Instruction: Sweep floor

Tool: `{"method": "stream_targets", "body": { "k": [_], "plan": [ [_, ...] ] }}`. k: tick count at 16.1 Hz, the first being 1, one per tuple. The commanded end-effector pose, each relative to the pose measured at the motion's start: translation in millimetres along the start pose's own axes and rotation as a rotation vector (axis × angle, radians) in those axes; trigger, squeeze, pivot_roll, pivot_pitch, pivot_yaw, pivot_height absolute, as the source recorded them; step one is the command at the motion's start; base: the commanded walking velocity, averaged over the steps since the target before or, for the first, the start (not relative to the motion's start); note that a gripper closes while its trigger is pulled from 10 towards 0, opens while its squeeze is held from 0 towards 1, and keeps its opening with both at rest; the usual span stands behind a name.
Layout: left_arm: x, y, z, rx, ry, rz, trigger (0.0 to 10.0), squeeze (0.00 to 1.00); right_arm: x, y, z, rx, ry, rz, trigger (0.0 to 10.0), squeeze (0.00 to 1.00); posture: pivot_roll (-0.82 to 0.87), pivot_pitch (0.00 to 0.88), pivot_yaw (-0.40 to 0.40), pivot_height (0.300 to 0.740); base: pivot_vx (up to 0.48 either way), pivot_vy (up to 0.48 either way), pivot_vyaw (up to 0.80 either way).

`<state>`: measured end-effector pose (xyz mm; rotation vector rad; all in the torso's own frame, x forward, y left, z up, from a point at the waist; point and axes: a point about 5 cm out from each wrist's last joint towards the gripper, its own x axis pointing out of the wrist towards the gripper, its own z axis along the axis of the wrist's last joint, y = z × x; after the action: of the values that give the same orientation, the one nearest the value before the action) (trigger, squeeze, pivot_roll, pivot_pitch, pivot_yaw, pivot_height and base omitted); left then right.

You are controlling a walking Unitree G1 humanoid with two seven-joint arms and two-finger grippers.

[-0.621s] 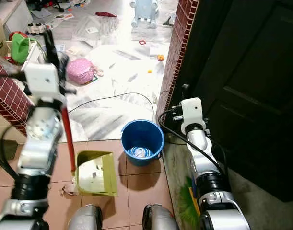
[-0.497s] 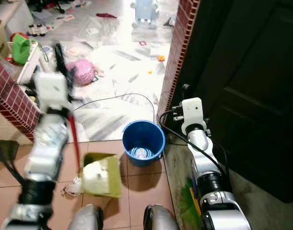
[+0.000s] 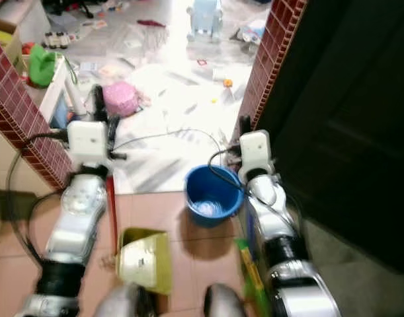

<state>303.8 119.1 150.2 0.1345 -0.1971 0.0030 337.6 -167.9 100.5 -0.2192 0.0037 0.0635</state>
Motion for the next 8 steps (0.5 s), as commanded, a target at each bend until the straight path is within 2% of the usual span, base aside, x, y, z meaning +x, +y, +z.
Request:
{"method": "stream_targets", "body": {
  "k": [1,8],
  "plan": [
    [3.2,-3.7,14.1,-0.033,-0.06,-0.02,10.0,0.0,3.7,2.3,7.4,0.019,-0.021,0.0,10.0,0.0,-0.02,0.108,-0.06,0.74,0.0,0.48,0.0],
    [5.5,-8.0,23.2,-0.056,-0.082,-0.03,10.0,0.0,6.6,6.0,7.1,0.054,-0.005,0.007,10.0,0.0,-0.02,0.091,-0.064,0.74,0.0,0.48,0.0]
  ]
}}
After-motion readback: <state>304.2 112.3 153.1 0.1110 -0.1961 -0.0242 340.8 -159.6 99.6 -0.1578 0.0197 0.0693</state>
